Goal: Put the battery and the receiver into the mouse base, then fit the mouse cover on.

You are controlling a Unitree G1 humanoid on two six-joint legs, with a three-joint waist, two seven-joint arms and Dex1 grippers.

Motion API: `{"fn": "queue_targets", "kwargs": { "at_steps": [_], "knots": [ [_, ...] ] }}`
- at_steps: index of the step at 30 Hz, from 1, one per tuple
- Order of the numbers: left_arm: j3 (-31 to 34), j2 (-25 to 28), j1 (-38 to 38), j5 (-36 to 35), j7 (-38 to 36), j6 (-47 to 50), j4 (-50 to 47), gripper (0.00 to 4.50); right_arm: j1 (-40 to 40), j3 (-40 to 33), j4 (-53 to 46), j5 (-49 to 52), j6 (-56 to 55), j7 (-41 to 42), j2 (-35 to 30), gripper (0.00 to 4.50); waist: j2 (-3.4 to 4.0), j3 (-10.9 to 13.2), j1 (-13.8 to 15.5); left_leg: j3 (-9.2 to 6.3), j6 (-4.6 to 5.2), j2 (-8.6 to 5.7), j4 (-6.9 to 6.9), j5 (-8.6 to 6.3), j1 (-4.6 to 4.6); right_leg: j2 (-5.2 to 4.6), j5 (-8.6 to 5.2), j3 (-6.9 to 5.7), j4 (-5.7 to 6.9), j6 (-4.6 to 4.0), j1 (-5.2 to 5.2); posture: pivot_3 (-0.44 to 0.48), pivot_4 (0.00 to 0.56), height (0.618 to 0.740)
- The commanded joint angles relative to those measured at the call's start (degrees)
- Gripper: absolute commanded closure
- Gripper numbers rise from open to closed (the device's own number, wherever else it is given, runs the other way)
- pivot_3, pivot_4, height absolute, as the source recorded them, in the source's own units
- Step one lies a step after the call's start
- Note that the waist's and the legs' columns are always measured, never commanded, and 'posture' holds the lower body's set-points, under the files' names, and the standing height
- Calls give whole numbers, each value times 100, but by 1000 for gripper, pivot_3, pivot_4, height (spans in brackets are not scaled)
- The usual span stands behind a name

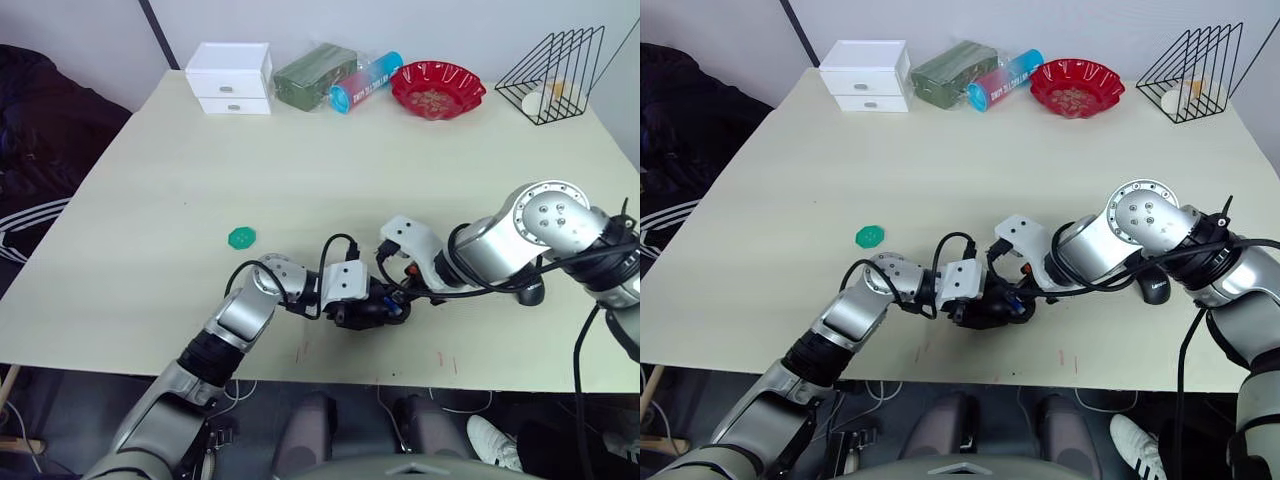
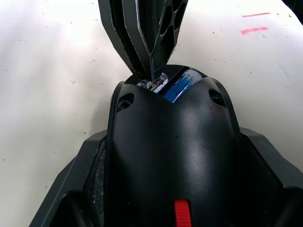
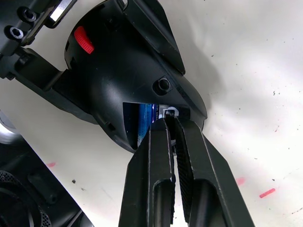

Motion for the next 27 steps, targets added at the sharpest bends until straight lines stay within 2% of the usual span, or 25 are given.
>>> {"fn": "queue_targets", "kwargs": {
  "at_steps": [1, 27],
  "knots": [
    [-222, 52, 90, 286, 55, 39, 225, 1549, 115, 171, -71, -22, 67, -13, -228, 4500, 0, 0, 0, 0, 0, 0, 0, 0, 0, 0, 0, -1, -1, 0, 0, 0, 150, 740],
    [-255, 87, 102, 319, 28, 31, 205, 1549, 257, 118, -116, -22, -87, -289, -93, 4500, 1, -1, -8, 0, 0, 1, -1, 0, 4, -1, 0, 0, 0, -1, 1, 0, 150, 740]
  ]
}}
